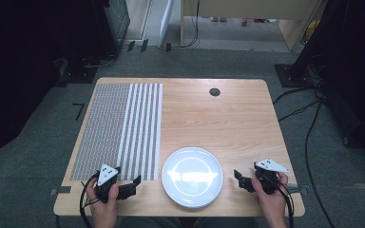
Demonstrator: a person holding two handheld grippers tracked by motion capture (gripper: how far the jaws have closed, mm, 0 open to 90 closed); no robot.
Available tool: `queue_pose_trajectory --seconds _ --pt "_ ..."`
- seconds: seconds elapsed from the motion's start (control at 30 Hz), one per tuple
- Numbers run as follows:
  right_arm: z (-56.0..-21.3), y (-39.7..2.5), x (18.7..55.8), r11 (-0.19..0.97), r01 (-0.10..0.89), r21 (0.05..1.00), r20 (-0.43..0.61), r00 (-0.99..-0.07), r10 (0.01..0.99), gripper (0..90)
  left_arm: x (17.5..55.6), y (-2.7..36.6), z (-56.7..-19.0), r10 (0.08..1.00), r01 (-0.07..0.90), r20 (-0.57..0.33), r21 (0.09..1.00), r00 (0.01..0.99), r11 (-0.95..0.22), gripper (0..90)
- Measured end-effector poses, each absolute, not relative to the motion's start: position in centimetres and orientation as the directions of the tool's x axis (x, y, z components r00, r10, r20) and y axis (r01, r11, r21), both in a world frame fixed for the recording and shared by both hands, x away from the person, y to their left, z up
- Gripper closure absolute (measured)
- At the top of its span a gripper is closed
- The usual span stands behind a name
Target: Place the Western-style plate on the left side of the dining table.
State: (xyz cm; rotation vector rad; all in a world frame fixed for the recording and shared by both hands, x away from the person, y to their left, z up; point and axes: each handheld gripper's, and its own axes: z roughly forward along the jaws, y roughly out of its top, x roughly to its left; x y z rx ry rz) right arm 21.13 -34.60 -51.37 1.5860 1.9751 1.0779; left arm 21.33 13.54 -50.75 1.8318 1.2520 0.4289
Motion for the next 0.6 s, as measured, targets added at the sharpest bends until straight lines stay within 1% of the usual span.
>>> queue_pose_trajectory --seconds 0.07,0.13,0.43,0.53,0.6 --pt "-51.4 -34.5 21.1 0.067 0.648 0.759 0.164 -0.290 0.943 10.1 21.3 13.4 -50.8 0.878 0.588 -0.177 0.797 0.444 -0.137 10.7" --pt "-51.3 -34.2 21.0 0.064 0.638 0.767 0.152 -0.278 0.949 17.6 21.3 13.0 -50.8 0.874 0.588 -0.178 0.797 0.453 -0.142 10.7" --pt "-51.3 -33.7 20.9 0.071 0.631 0.772 0.164 -0.307 0.937 17.4 21.2 12.1 -50.9 0.860 0.585 -0.178 0.794 0.479 -0.162 10.8" --pt "-51.3 -33.4 20.9 0.080 0.625 0.777 0.166 -0.325 0.931 20.5 21.1 11.7 -50.9 0.854 0.586 -0.182 0.794 0.487 -0.165 10.8" --pt "-51.3 -33.3 20.8 0.083 0.619 0.781 0.171 -0.340 0.925 20.9 21.1 11.6 -51.0 0.851 0.586 -0.181 0.792 0.493 -0.171 10.8"
